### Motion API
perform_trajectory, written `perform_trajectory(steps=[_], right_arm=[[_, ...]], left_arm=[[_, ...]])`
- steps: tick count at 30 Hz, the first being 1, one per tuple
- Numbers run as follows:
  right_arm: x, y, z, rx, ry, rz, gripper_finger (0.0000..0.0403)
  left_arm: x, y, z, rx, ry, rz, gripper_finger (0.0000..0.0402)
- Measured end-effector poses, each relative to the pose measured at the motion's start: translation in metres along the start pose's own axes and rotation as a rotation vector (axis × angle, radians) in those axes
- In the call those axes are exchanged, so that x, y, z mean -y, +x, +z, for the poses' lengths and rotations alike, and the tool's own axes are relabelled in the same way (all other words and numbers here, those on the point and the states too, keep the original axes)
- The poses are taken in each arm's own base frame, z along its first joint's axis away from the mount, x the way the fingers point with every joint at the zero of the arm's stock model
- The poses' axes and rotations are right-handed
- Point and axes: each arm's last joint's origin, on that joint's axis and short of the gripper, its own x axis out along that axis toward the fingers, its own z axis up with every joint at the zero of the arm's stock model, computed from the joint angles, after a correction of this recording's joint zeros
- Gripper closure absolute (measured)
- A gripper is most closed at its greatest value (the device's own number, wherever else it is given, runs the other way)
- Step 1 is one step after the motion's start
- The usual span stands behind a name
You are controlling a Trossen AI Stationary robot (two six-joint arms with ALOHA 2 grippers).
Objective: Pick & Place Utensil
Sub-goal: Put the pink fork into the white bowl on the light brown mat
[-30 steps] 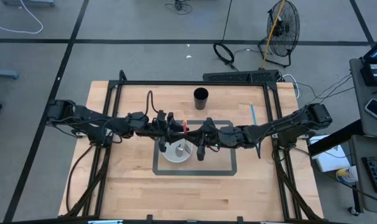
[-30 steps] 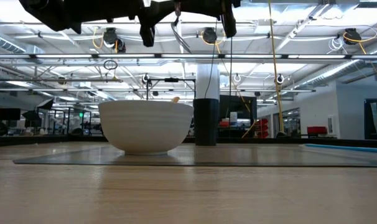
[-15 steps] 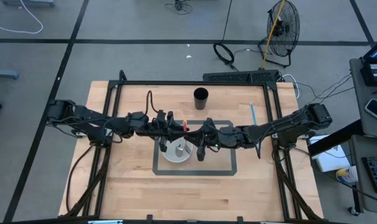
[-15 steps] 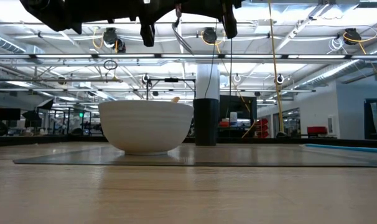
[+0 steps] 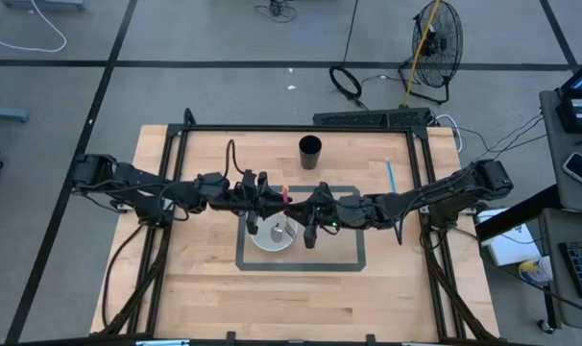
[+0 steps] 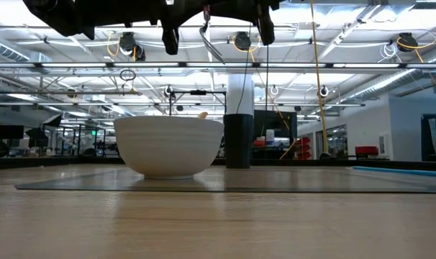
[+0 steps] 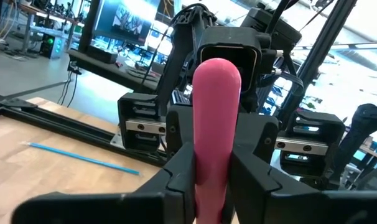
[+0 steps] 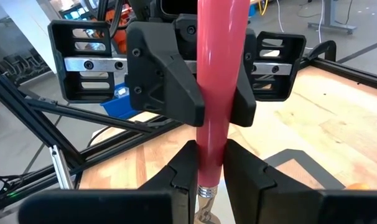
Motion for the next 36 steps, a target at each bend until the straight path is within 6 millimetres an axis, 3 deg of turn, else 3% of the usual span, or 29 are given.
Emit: perform_trajectory(steps=[4, 9, 27, 36], right_arm=[[0.0, 0.0, 0.0, -0.001, -0.002, 0.001, 0.035], [0.0, 0.0, 0.0, -0.001, 0.023, 0.0, 0.0338], [0.002, -0.001, -0.009, -0.109, 0.085, 0.002, 0.0144], [-0.007, -0.007, -0.021, -0.178, 0.086, 0.011, 0.0108]], left_arm=[[0.0, 0.0, 0.0, 0.001, -0.01, -0.001, 0.0312], [0.0, 0.0, 0.0, 0.0, -0.008, -0.003, 0.0336], [0.003, -0.002, 0.006, 0.027, -0.015, -0.023, 0.0335], [-0.002, -0.01, 0.018, 0.019, -0.001, 0.01, 0.0335]])
